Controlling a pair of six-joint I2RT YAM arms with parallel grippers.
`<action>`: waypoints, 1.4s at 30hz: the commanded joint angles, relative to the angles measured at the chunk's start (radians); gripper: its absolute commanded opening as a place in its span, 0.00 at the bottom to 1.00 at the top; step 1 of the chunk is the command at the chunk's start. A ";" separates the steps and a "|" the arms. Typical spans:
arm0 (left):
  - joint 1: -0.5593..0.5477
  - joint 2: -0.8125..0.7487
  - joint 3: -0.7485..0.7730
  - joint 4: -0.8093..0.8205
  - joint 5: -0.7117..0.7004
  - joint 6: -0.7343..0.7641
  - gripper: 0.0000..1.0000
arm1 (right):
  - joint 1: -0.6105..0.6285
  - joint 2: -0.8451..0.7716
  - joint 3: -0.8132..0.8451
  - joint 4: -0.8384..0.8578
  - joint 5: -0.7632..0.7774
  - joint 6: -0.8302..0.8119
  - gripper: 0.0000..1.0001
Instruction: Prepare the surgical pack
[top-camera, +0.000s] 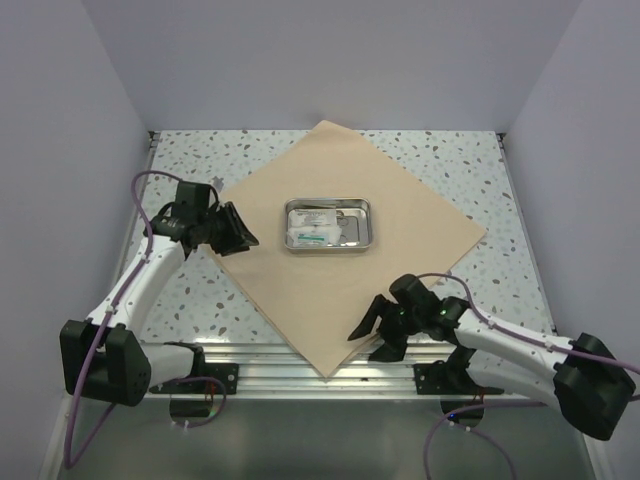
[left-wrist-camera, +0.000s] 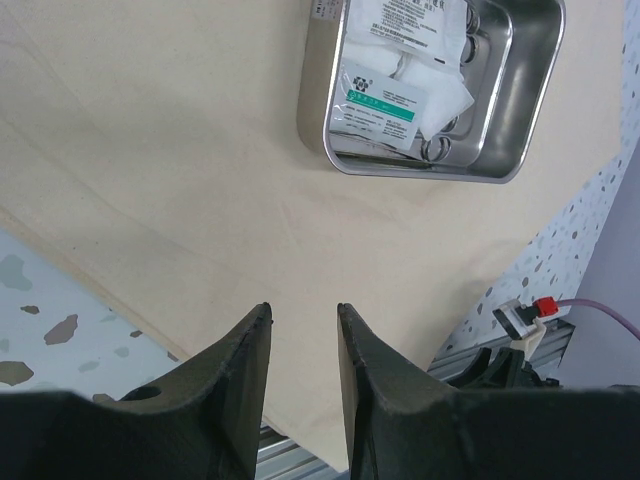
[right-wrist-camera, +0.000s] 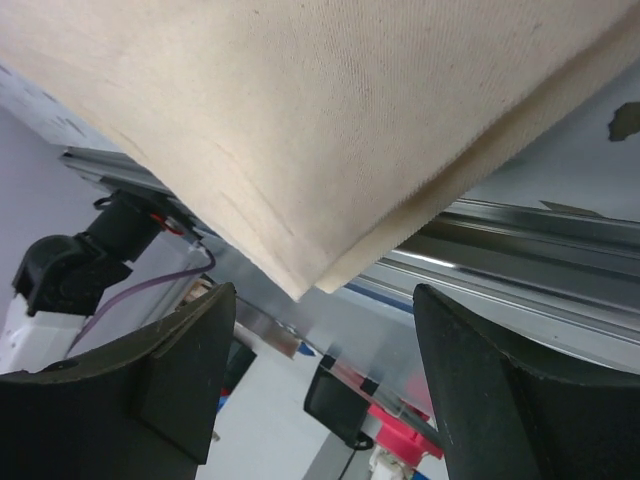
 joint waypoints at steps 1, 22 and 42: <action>-0.003 -0.018 0.004 -0.004 0.000 -0.010 0.37 | 0.060 0.061 0.067 0.055 0.046 0.034 0.75; -0.003 0.031 0.027 -0.004 0.002 0.027 0.37 | 0.212 0.243 0.219 0.114 0.197 0.103 0.43; -0.002 0.055 0.159 -0.090 -0.096 0.116 0.37 | -0.207 0.421 0.688 -0.027 0.077 -0.261 0.00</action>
